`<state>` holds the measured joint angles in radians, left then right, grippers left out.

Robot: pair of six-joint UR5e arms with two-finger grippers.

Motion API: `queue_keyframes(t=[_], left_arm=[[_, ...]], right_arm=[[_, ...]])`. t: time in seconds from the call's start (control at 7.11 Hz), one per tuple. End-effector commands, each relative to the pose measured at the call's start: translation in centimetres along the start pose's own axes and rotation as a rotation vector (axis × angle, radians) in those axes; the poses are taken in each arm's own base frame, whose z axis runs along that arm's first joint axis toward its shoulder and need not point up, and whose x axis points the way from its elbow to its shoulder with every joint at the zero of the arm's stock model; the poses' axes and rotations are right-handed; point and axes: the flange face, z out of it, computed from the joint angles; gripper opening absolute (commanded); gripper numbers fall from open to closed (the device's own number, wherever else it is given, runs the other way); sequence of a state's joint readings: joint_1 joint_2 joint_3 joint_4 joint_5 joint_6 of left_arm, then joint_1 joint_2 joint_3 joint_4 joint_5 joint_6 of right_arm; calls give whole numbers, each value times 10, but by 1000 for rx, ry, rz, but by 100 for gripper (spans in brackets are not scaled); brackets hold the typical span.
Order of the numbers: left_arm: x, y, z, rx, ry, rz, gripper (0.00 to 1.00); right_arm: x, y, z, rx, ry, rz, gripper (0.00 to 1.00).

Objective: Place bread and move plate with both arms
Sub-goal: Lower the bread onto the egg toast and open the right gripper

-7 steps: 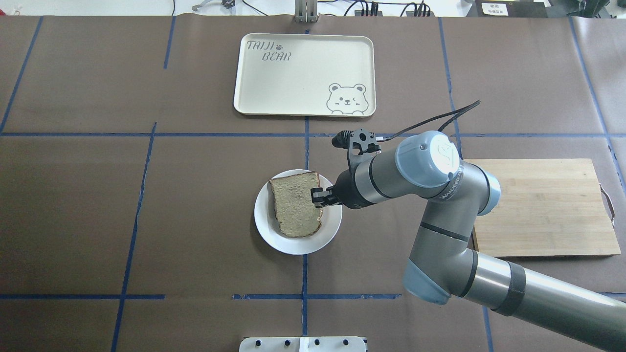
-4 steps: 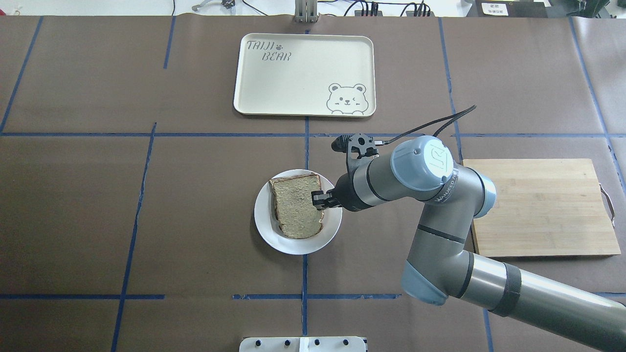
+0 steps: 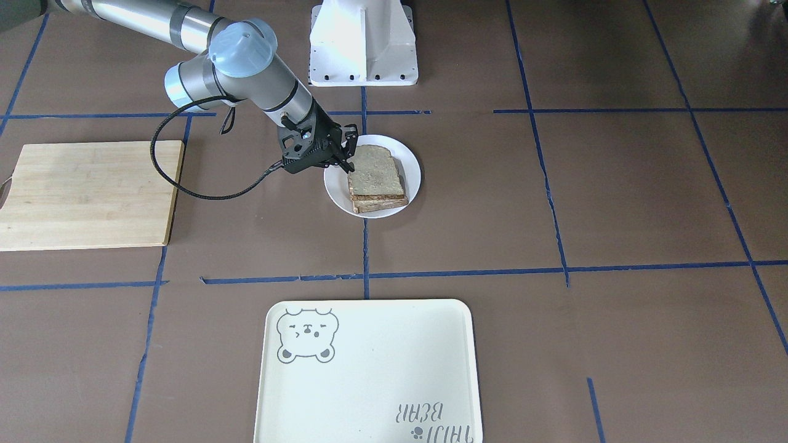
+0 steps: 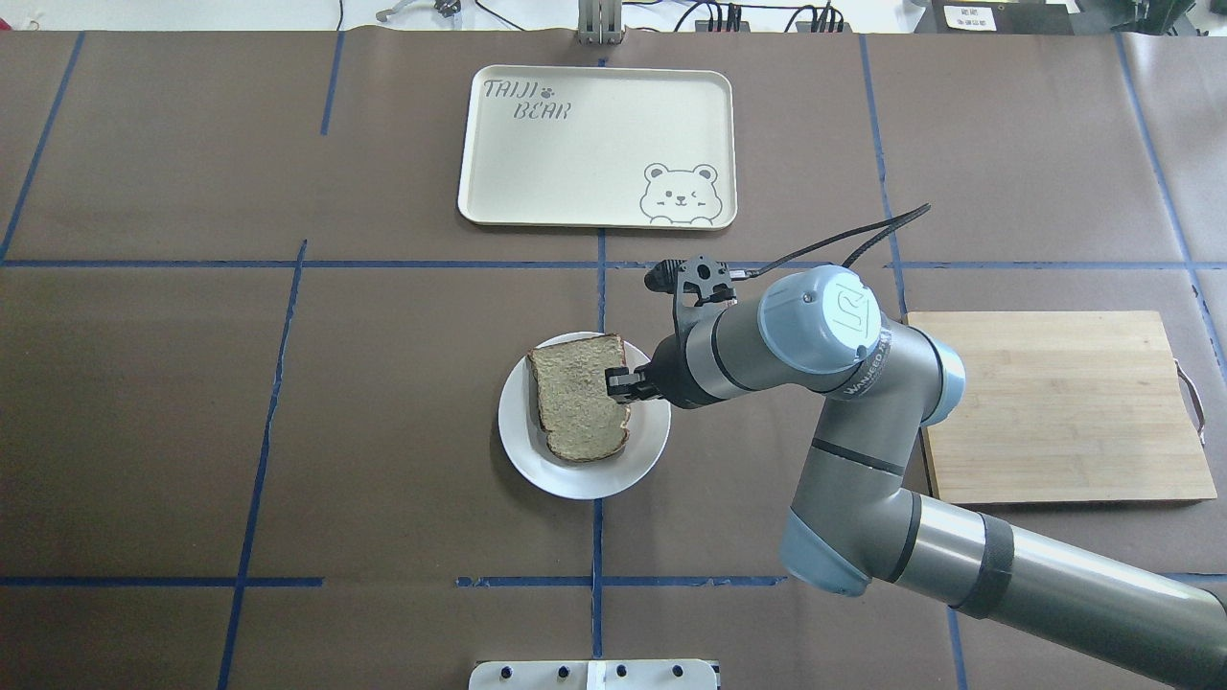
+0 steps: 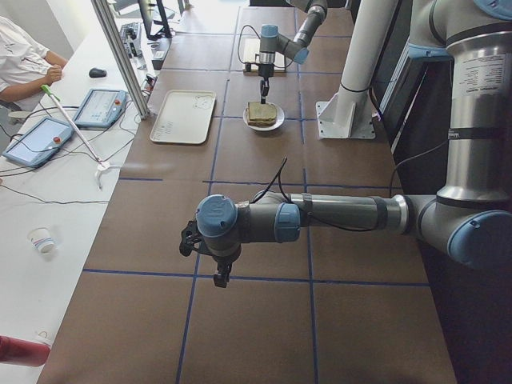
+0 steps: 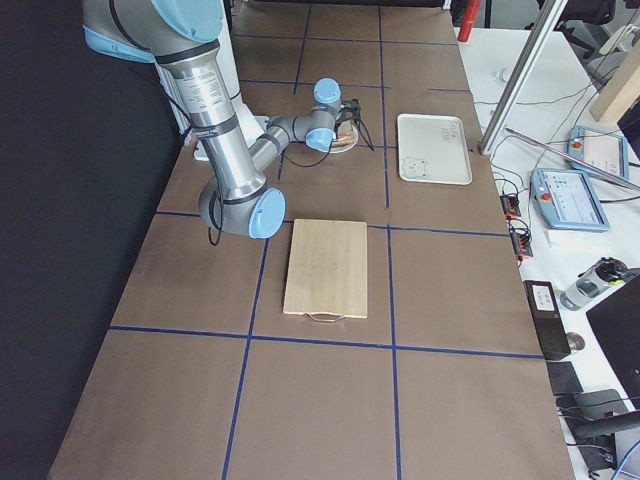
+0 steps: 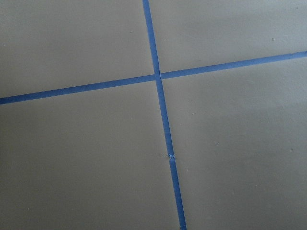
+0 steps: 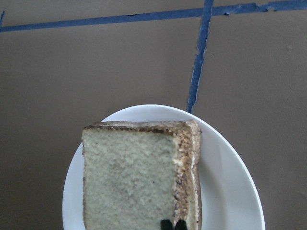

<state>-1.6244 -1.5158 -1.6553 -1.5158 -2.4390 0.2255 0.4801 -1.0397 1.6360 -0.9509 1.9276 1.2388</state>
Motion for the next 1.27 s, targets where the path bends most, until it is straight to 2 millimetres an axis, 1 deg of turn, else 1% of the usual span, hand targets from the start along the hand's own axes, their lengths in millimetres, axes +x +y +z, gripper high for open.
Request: queue_keyframes(t=[0.0,0.14,0.28,0.42,0.56,0.7,0.84,0.98,1.12], left_arm=[[3,-1,-3,5,-1,6,100],[3,-1,-3,5,-1,7,100],[3,-1,-3,7,-1,6,100],[3,-1,-3,7,0,6,100],[3,-1,-3,7,-1,6,100],[3,-1,-3,7,-1,6,100],[4,-2,-3,6,0,5,100],[12,-11,-8,24,34,-58,100],[46,-24,-13,51,36,-103,100]], right_arm=[[-1,-1,0,10,2,-3,2],[-1,-2,0,12,2,-3,3],[0,-2,1,16,7,-2,30],[3,-2,6,12,16,1,57],[1,2,9,15,17,2,100],[0,7,13,24,22,0,100],[-4,7,9,27,10,-4,100],[-6,5,-7,39,-8,-8,100],[3,10,-34,52,-25,-7,100]])
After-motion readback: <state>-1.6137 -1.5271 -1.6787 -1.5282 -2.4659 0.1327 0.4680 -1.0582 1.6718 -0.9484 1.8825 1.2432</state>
